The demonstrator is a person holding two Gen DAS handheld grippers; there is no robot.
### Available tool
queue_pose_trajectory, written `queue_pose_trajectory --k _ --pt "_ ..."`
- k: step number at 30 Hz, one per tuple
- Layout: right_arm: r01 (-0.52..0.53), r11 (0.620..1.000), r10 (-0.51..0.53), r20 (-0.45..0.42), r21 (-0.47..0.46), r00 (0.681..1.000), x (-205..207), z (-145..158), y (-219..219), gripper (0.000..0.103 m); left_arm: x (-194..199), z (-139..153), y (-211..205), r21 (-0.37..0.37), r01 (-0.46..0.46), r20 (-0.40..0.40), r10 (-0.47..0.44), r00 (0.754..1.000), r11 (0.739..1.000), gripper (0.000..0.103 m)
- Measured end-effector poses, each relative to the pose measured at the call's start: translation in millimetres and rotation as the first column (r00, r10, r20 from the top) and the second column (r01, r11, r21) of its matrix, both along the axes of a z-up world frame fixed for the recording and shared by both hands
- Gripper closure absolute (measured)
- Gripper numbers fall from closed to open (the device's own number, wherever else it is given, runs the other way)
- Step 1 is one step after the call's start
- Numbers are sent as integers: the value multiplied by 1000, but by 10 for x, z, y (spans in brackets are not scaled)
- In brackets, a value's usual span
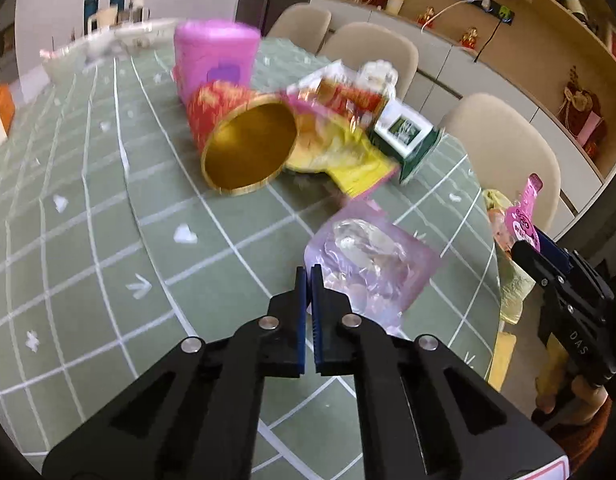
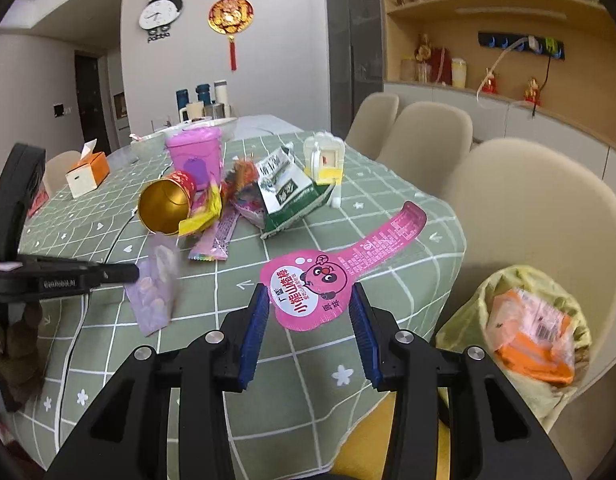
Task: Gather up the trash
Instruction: 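Grasp the pink lollipop wrapper with the right gripper while the left lifts the clear wrapper, then carry both wrappers over the trash bag and open the left gripper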
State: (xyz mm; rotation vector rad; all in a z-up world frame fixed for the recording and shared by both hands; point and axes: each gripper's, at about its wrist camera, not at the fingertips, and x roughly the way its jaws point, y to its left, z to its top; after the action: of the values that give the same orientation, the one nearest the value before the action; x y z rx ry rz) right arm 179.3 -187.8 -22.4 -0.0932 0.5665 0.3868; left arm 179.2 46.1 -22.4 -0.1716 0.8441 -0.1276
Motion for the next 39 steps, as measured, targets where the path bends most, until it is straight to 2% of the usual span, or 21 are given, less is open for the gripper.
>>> queue_pose_trajectory --k 6,12,20,27,32,39 --pt "-13 999 12 36 31 999 24 168 -180 64 -41 392 3 15 -16 123 14 992 1000 101" --pt "40 998 -43 72 41 996 52 319 -474 64 113 807 -249 -2 37 222 -35 974 999 101" --pt "114 993 -114 100 1 989 122 382 -869 64 427 1025 -742 -31 125 266 -112 957 992 101" --pt "242 970 -236 123 -38 964 145 423 -1434 64 843 953 -1522 -46 277 259 -257 931 960 101" --pt "341 940 -338 96 -15 936 203 362 -1931 64 1187 749 -2146 -73 378 201 -358 912 923 101" --pt "414 910 -412 62 -19 909 306 212 -2390 64 1645 385 -2951 -104 447 97 -439 894 888 101"
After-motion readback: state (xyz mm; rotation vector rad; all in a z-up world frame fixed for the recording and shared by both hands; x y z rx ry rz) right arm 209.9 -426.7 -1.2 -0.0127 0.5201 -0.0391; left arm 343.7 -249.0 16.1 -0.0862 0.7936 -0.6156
